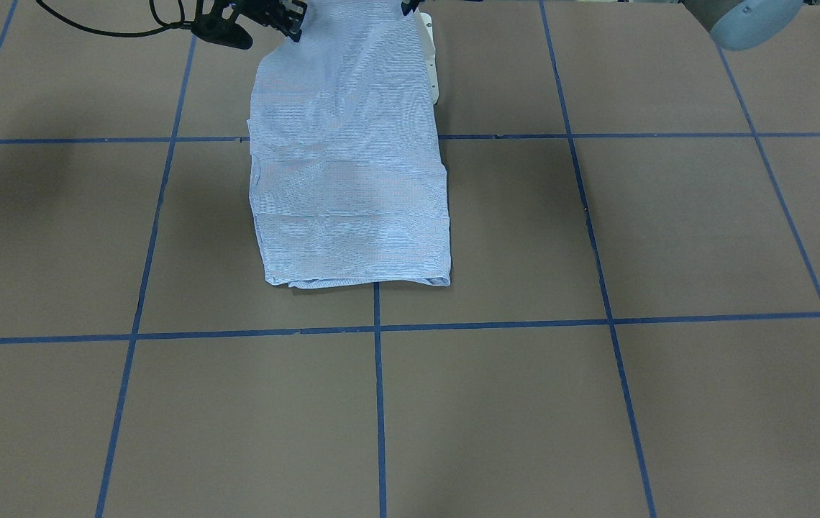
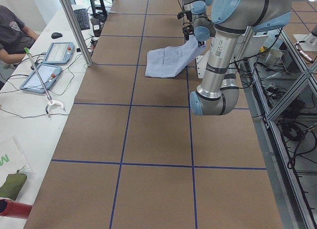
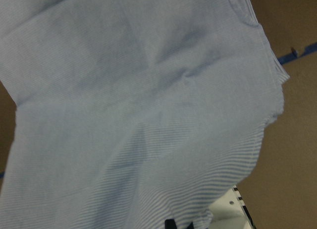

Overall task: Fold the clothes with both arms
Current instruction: 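Lift the near edge with both grippers and pull it toward the robot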

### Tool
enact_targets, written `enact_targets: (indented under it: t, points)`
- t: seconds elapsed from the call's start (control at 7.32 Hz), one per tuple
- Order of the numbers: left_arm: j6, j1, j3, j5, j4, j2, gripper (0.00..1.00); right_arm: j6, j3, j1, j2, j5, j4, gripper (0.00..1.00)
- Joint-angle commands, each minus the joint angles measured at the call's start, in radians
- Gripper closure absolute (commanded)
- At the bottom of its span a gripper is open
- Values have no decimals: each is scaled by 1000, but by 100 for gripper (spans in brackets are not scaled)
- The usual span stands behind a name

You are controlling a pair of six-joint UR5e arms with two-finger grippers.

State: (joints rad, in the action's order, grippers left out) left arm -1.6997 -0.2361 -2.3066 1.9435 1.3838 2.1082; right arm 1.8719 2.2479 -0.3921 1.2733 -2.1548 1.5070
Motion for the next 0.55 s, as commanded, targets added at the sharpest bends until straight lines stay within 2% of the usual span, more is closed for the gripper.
enact_targets:
  t: [0.0,0.27,0.41]
  points:
    - [93,-104,38,5,7,6,100,-17,-95,-132,-87,-2,1,100]
    - [194,-214,78,9,17,21,100,-66,-158,-197,-132,0,1,100]
    - [205,-248,143,9,93,24,100,-103,-213,-215,-158,6,1,100]
